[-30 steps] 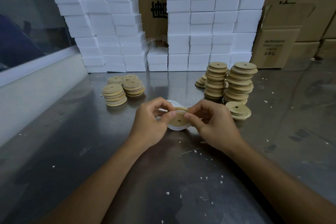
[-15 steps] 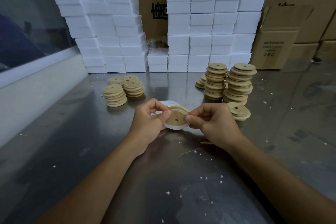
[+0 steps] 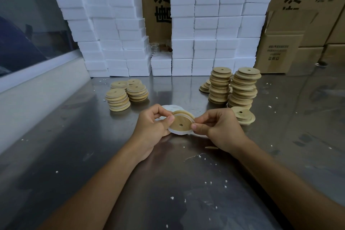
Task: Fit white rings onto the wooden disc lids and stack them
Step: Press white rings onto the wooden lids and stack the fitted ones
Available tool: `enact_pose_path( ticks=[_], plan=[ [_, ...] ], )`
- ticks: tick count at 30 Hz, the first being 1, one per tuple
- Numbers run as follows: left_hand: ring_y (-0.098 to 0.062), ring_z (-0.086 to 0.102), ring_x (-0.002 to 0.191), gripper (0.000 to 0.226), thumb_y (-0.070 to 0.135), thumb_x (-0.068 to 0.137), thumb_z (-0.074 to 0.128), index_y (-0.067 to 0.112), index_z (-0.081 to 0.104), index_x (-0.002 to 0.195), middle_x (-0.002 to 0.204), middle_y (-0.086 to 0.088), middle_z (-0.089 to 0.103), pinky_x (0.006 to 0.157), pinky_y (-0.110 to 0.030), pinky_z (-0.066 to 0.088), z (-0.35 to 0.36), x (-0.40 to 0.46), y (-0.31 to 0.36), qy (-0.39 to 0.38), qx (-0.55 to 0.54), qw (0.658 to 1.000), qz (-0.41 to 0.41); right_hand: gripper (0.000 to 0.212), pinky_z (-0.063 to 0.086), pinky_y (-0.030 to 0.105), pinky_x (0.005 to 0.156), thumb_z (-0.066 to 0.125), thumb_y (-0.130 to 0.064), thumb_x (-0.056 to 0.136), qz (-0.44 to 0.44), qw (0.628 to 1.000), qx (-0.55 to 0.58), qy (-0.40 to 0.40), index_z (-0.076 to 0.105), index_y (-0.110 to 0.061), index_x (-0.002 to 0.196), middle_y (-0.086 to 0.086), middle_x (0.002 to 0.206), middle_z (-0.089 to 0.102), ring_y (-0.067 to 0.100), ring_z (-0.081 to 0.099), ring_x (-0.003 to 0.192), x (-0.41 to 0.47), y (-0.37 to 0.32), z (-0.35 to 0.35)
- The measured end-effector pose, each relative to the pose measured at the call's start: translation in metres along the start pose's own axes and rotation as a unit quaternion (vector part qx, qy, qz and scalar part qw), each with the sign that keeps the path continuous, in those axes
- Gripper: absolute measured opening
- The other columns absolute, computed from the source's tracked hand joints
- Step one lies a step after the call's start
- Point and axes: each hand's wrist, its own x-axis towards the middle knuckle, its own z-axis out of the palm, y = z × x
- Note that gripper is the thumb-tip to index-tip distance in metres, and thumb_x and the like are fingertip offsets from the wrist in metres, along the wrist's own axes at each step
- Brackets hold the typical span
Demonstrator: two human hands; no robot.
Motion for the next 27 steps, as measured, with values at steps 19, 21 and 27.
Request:
enact_pose_path(
  ticks=[19,21,27],
  plan=[
    [-0.003,0.062,0.090,0.008,0.013,0.086,0.069,0.020,0.066,0.087,0.092,0.010,0.067,0.072,-0.009,0.047,0.008,-0.005,-0.008,-0.001,0.277,0.920,0.278,0.009,0.050,0.009,0.069,0.077,-0.009,0.085,-0.186,0.969,-0.151,0.055,0.076,-0.015,0.091,-0.010,0.086,0.074,0.001,0.068,0.084,-0.007,-0.001,0.004],
    [-0.004,0.063,0.090,0.008,0.012,0.087,0.069,0.020,0.067,0.086,0.092,0.008,0.067,0.069,-0.007,0.046,0.007,-0.005,-0.008,0.002,0.279,0.920,0.276,0.008,0.051,0.009,0.071,0.076,-0.010,0.085,-0.199,0.965,-0.161,0.056,0.076,-0.016,0.092,-0.011,0.087,0.074,0.002,0.068,0.086,-0.007,-0.001,0.007],
    [-0.001,0.066,0.081,0.013,0.008,0.082,0.072,0.020,0.067,0.078,0.088,0.004,0.070,0.069,-0.022,0.053,0.006,-0.001,-0.006,0.025,0.259,0.937,0.233,0.010,0.059,0.023,0.071,0.079,-0.019,0.084,-0.106,0.987,-0.096,0.074,0.070,-0.014,0.085,-0.007,0.082,0.075,0.001,0.072,0.079,-0.005,0.003,0.010]
  ],
)
